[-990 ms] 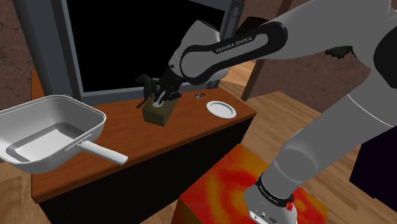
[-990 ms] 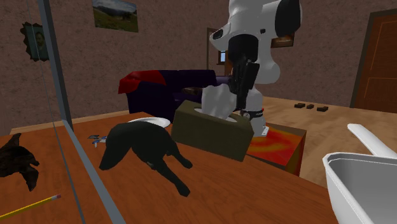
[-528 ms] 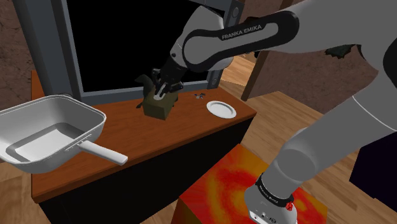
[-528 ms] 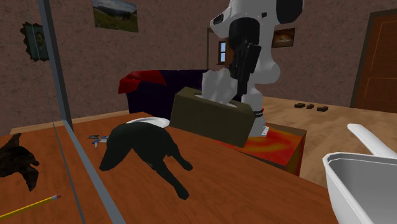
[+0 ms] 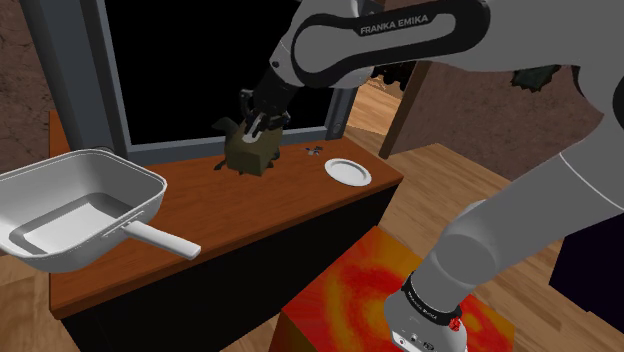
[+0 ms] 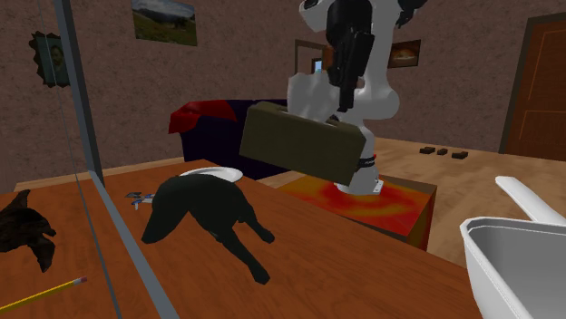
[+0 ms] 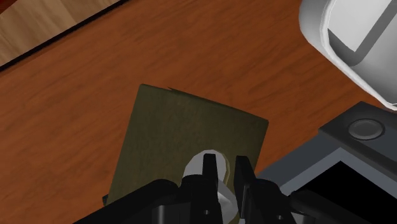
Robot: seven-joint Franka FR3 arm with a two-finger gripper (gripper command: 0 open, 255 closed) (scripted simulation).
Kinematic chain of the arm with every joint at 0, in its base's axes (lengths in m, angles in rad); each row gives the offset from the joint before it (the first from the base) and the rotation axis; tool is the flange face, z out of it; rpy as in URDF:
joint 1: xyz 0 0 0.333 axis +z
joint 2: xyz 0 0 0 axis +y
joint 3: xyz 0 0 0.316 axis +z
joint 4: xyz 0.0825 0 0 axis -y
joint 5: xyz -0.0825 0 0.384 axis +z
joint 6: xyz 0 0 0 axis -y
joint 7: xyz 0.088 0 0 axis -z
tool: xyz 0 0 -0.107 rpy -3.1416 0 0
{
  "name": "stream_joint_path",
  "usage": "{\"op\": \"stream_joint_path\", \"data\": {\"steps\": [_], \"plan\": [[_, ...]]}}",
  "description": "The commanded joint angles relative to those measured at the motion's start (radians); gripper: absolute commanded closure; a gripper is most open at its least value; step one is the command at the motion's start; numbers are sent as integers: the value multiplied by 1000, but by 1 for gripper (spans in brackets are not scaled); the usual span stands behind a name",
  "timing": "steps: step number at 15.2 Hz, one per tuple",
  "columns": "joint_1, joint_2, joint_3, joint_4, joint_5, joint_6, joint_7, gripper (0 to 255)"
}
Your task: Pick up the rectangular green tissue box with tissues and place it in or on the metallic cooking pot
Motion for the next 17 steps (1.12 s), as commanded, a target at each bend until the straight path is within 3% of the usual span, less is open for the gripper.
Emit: {"op": "stream_joint_path", "data": {"steps": [1, 12, 17], "plan": [[-1, -11, -3, 19, -1, -30, 3, 255], [-8, -36, -18, 132, -15, -167, 17, 255], [1, 43, 89, 236, -80, -174, 171, 255]]}}
